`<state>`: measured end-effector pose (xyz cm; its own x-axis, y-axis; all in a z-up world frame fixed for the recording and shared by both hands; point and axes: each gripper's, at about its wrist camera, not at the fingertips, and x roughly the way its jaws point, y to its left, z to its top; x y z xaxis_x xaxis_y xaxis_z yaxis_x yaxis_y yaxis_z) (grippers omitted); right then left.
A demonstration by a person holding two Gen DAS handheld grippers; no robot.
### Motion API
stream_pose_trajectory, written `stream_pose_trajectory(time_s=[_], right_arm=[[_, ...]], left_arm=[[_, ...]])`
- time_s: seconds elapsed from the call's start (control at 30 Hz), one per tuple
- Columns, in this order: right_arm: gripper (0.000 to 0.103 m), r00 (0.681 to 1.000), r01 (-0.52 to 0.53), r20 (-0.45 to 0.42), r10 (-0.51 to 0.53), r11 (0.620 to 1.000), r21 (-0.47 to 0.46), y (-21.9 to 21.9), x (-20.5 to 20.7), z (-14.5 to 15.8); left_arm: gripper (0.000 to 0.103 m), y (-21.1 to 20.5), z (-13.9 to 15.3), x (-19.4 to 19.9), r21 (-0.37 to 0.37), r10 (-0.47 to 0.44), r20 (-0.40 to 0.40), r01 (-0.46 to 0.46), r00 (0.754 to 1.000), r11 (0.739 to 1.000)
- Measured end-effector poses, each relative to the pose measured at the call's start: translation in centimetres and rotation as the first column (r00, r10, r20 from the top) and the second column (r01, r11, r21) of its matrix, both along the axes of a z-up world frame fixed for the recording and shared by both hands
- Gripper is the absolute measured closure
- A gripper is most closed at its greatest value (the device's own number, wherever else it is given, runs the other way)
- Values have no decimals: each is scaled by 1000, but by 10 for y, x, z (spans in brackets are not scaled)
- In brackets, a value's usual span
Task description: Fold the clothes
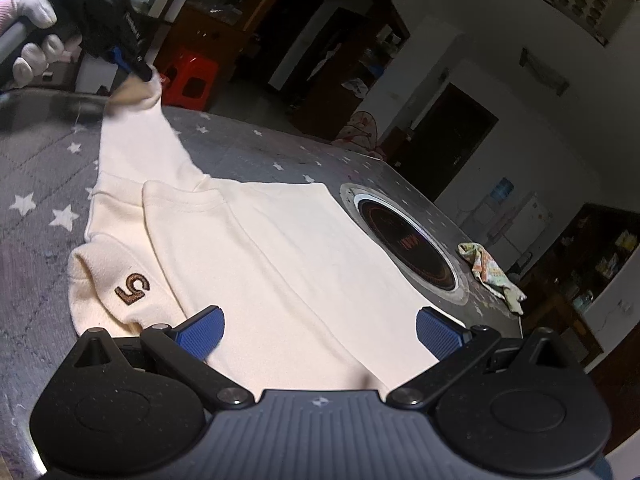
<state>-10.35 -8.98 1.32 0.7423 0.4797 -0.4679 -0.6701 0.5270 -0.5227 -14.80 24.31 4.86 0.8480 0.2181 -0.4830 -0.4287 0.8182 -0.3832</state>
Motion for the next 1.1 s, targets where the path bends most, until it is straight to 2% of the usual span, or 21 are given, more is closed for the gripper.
stream_pose_trajectory(time_s=[0.1,0.2,0.33,0.47,0.6,0.7,0.73,0.8,0.9,0.97,1.1], right_arm=[[0,1000,21,-12,-21,999,27,-6,1,4],[0,998,47,-35,-45,997,56,-13,4,7],[0,996,79,-50,-76,994,77,-24,6,9],[0,993,107,-57,-102,990,96,-36,6,11],[0,989,135,-69,-128,985,111,-47,6,11],[0,987,153,-77,-144,982,114,-53,6,11],[0,986,158,-78,-150,981,112,-55,6,12],[0,984,168,-77,-160,980,107,-59,5,13],[0,982,179,-73,-172,979,93,-65,4,15],[0,982,184,-63,-179,980,79,-69,2,18],[0,982,188,-52,-184,979,79,-77,-1,28]], left_arm=[[92,-30,18,11,0,-133,59,133,989,991],[92,-62,32,23,-10,-276,104,279,955,960],[92,-110,44,40,-21,-444,152,452,883,892],[92,-149,46,52,-25,-565,179,577,806,816],[91,-186,37,61,-32,-654,162,666,739,745],[87,-205,25,65,-47,-700,120,709,704,704],[86,-210,22,65,-50,-708,105,715,698,697],[73,-215,16,64,-55,-725,79,729,685,682],[65,-205,13,56,-46,-731,66,734,679,677],[62,-191,12,52,-29,-721,51,723,691,690],[62,-156,2,44,-21,-673,-16,673,739,739]])
